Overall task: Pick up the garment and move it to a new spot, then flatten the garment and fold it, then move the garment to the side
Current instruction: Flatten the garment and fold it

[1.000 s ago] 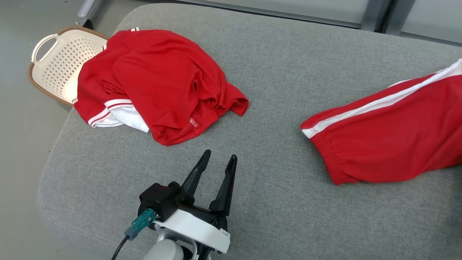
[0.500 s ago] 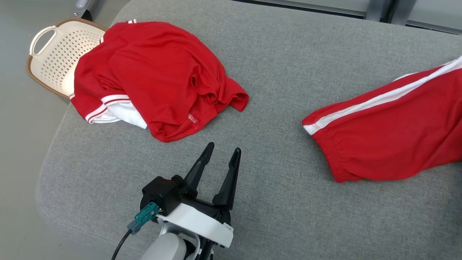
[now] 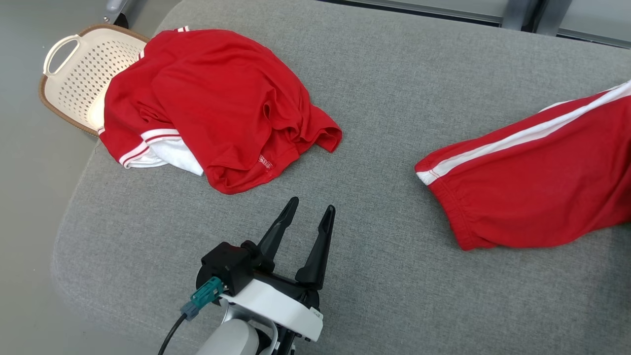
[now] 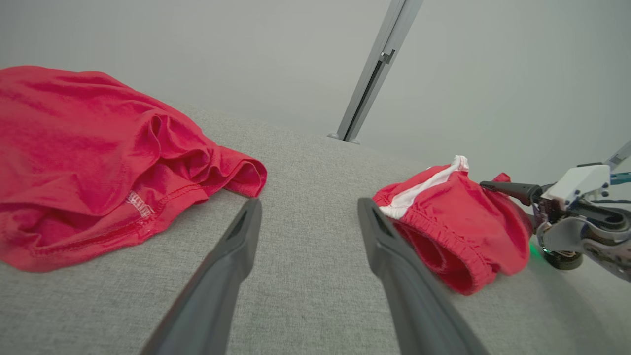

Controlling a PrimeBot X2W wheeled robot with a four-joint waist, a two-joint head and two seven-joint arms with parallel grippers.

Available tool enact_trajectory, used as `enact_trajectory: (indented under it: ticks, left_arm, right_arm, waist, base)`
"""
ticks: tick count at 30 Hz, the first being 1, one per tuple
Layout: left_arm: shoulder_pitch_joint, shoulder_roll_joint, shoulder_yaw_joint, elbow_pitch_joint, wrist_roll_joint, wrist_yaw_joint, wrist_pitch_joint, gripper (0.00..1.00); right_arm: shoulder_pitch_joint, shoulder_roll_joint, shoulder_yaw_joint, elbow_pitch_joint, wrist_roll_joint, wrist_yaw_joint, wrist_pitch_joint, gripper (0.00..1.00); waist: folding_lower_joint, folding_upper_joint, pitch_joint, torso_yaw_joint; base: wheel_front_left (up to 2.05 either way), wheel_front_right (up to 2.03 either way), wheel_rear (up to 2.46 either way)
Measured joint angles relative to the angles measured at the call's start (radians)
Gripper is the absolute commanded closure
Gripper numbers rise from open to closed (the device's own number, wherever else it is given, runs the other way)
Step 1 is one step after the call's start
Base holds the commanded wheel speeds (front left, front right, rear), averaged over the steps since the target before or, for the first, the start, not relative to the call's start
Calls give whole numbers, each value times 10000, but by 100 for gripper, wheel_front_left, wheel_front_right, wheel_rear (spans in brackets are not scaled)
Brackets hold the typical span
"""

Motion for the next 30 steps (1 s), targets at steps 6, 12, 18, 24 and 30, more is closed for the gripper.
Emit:
enact_trajectory:
  ticks: [6, 12, 18, 24, 30]
  left_arm:
    - [21, 0, -12, 150, -13, 46, 0, 0]
    - [78, 2, 130, 290, -12, 63, 0, 0]
    - [166, -2, 207, 416, 40, 21, 0, 0]
    - [405, -2, 422, 587, 102, 12, 0, 0]
    - [608, -2, 550, 658, 151, -125, 0, 0]
  right_arm:
    - [-233, -27, -268, 606, -401, 19, -667, 100]
    - [-158, 100, -389, 813, -408, 15, -1308, 100]
    - [304, 155, -466, 807, -282, 15, -1783, 100]
    - [1097, 414, -859, 719, -257, 15, -2334, 100]
    - [2098, 719, -1816, 748, -673, 15, -2585, 100]
  waist:
    - [0, 0, -158, -20]
    - [0, 0, -466, -242]
    - [0, 0, -817, -551]
    - [0, 0, -1278, -1049]
    - [0, 0, -1685, -1587]
  base:
    - [0, 0, 0]
    - [0, 0, 0]
    - [0, 0, 0]
    - [0, 0, 0]
    - [0, 0, 0]
